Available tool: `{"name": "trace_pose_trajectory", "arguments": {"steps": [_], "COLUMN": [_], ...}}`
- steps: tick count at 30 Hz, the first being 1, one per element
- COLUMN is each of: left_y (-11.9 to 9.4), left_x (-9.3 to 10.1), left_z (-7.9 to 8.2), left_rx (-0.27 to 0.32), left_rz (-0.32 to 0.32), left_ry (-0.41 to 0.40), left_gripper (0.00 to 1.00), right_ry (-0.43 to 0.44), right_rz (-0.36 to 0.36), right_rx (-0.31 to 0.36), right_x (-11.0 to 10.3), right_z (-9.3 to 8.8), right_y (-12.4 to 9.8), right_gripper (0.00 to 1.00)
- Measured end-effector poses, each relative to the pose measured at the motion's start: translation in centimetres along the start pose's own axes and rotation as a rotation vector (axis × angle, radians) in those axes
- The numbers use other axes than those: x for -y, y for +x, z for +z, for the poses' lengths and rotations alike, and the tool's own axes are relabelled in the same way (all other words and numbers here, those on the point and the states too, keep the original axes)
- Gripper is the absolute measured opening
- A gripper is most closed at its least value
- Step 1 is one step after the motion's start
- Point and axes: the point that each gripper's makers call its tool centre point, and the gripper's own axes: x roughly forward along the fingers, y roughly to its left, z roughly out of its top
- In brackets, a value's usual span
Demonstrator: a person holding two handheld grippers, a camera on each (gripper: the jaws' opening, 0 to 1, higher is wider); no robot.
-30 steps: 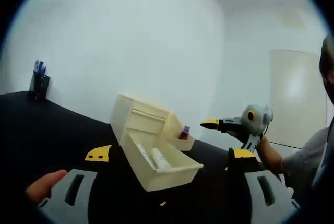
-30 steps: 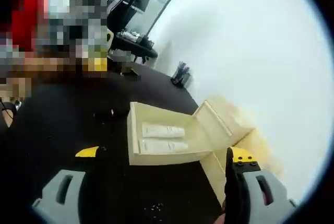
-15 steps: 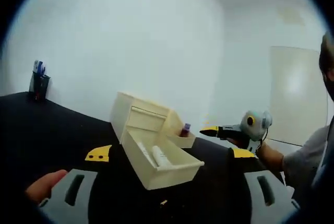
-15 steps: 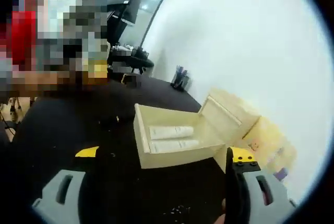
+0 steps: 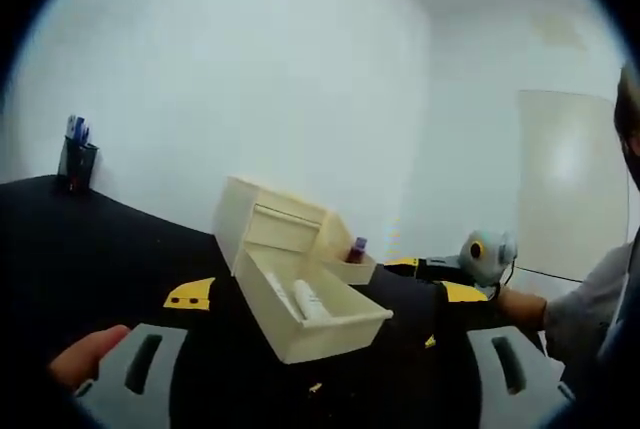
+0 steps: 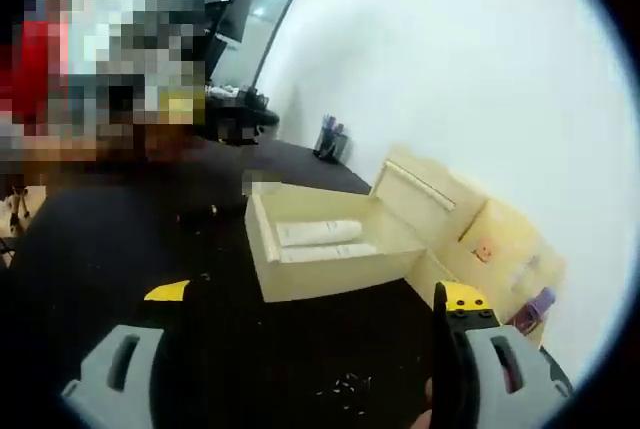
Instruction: Open the drawer, pick up the cosmetic bottles from the table one by one, place them into the drawer, release the gripper, close the drawer, and move the gripper away
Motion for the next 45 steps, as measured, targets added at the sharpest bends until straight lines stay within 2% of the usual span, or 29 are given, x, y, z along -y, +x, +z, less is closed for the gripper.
{"name": "trace_pose_trajectory", "arguments": {"steps": [5,9,12,16,21,45], "left_y": [0.0,0.0,0.0,0.0,-0.1,-0.1], "left_x": [0.3,0.5,0.5,0.4,0.5,0.5], "left_z": [-0.2,-0.2,-0.1,0.1,0.1,0.0], "left_rx": [0.0,0.0,0.004,0.011,0.018,0.017], "left_rz": [-0.001,-0.005,-0.006,-0.006,-0.007,-0.005], "left_ry": [0.002,0.004,0.003,-0.001,-0.004,0.0], "left_gripper": [0.82,0.82,0.82,0.82,0.82,0.81], "right_ry": [0.021,-0.002,0.039,0.066,0.133,0.115], "right_rz": [0.002,-0.015,-0.012,-0.063,-0.049,-0.055], "right_rx": [-0.016,-0.03,-0.025,0.006,0.014,0.025], "right_x": [-0.5,-0.6,-0.6,-0.2,-0.1,0.6], "right_z": [-1.4,-2.5,-2.8,-3.2,-3.9,-3.5], "right_y": [0.2,0.7,1.2,1.5,2.1,3.5], "right_gripper": [0.93,0.93,0.93,0.93,0.93,0.9]}}
